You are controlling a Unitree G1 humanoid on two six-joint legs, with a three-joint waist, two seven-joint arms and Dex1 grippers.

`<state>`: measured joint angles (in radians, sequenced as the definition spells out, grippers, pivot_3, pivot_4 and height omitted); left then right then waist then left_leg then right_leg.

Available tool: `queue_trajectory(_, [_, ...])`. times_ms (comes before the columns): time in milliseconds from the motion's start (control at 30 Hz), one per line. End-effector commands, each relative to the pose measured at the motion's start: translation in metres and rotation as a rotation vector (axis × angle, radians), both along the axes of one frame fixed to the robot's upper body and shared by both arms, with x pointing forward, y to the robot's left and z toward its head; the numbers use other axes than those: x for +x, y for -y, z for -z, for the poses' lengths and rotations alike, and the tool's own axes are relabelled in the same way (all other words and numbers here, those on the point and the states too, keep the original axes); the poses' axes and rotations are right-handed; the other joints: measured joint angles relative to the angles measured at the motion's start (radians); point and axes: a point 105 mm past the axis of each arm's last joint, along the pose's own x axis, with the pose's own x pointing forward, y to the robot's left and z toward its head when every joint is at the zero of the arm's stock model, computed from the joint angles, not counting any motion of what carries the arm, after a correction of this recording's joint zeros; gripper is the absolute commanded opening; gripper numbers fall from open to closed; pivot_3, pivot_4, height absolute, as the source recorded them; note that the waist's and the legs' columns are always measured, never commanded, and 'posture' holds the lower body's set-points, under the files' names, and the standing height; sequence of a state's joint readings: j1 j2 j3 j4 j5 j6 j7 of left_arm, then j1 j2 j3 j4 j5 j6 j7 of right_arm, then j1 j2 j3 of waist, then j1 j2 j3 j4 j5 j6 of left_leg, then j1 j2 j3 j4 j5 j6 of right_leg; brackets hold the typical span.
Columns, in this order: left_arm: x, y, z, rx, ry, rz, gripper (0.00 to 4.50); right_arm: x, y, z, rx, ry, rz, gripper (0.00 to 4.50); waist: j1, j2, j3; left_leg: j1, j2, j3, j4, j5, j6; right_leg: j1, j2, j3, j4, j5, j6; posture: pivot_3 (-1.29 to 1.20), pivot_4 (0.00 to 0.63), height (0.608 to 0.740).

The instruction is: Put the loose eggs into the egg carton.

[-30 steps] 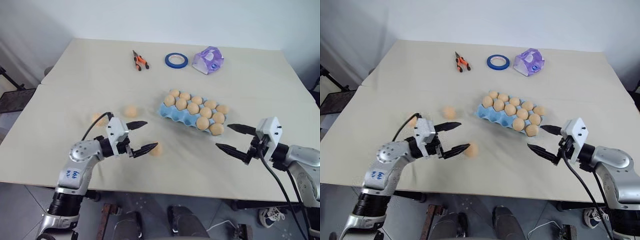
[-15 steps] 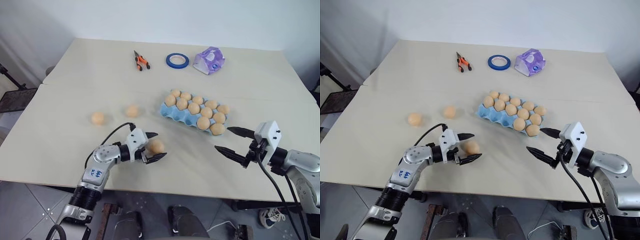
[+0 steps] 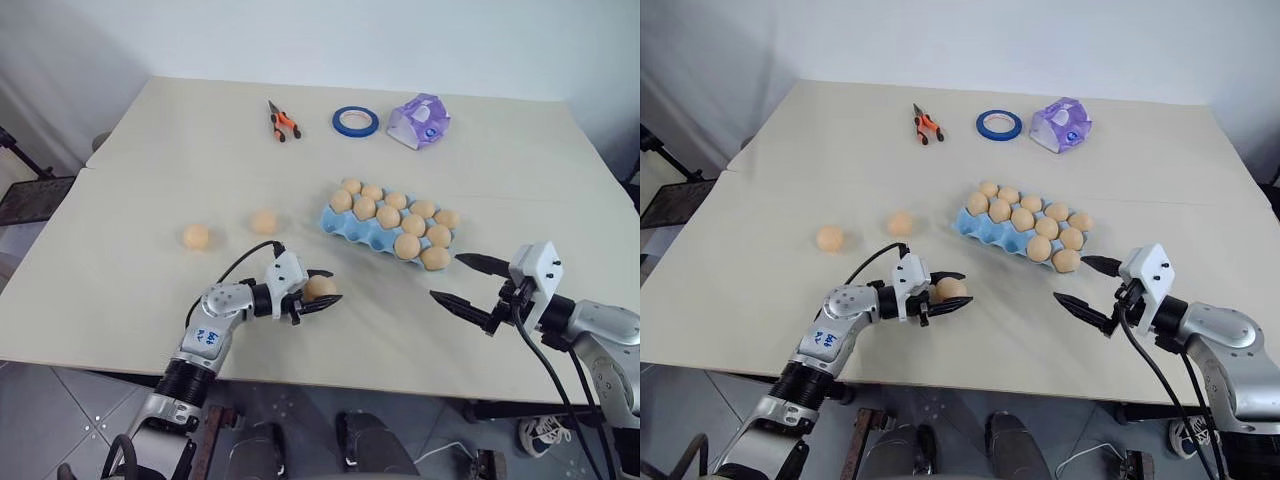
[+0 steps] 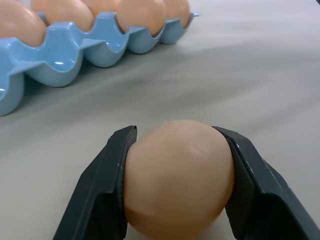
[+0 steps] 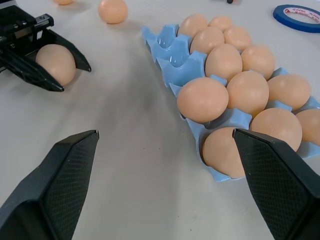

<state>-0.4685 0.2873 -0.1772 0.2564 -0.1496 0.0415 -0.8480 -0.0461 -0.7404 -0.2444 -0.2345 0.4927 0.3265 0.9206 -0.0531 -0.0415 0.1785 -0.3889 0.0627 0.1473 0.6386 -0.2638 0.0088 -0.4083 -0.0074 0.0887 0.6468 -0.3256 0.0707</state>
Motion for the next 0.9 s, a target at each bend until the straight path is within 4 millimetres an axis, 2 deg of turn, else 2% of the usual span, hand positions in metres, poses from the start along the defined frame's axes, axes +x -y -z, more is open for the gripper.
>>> queue_trajectory(33, [0.018,0.009,-0.037,-0.098,0.079,-0.054,2.02,-0.003,0.001,-0.013,-0.005,0.053,0.002,4.5,0.003,0.0,0.0,0.0,0.0,0.0,0.0,0.0,0.0,0.0,0.0,0.0,0.0,0.0,0.0,0.0,0.15,0.74])
queue_trajectory(100, [0.028,0.017,-0.051,-0.144,0.107,-0.081,2.02,-0.003,0.001,-0.012,-0.006,0.053,0.003,4.5,0.008,0.0,0.0,0.0,0.0,0.0,0.002,0.0,0.0,0.0,0.0,0.0,0.0,0.001,0.001,0.0,0.15,0.74])
queue_trajectory(167, [0.044,0.034,-0.068,-0.185,0.136,-0.118,2.02,-0.001,0.001,-0.013,-0.005,0.058,0.006,4.5,0.012,0.0,0.0,-0.001,0.0,0.0,0.005,-0.001,0.002,0.0,0.0,0.0,0.0,0.001,0.002,0.0,0.15,0.74])
queue_trajectory(267, [0.054,0.055,-0.077,-0.206,0.144,-0.118,2.02,-0.001,0.0,-0.014,-0.005,0.062,0.007,4.5,0.019,0.0,0.0,-0.003,-0.001,0.0,0.008,-0.002,0.004,0.0,0.0,0.001,-0.001,0.002,0.004,0.0,0.15,0.74])
queue_trajectory(367, [0.059,0.083,-0.081,-0.212,0.139,-0.082,2.02,-0.001,-0.001,-0.013,-0.003,0.063,0.009,4.5,0.022,0.0,0.0,-0.003,-0.002,0.002,0.009,-0.003,0.005,0.001,0.0,0.002,-0.002,0.003,0.005,0.0,0.15,0.74])
queue_trajectory(433, [0.062,0.095,-0.081,-0.207,0.133,-0.075,2.02,-0.003,-0.001,-0.012,-0.002,0.064,0.011,4.5,0.022,0.0,0.0,-0.004,-0.002,0.002,0.009,-0.004,0.005,0.0,0.0,0.002,-0.003,0.003,0.005,0.0,0.15,0.74])
queue_trajectory(700, [0.065,0.115,-0.074,-0.163,0.121,-0.048,2.02,-0.01,0.002,-0.01,-0.001,0.062,0.04,4.5,0.023,0.0,0.0,-0.008,-0.001,0.001,0.008,-0.005,0.004,-0.004,0.002,0.002,-0.004,0.002,0.005,0.0,0.15,0.74])
queue_trajectory(900, [0.064,0.118,-0.07,-0.155,0.116,-0.044,3.89,-0.012,0.002,-0.01,0.002,0.061,0.051,4.5,0.023,0.0,0.0,-0.009,-0.001,0.001,0.009,-0.004,0.005,-0.004,0.001,0.002,-0.003,0.002,0.005,0.0,0.15,0.74])
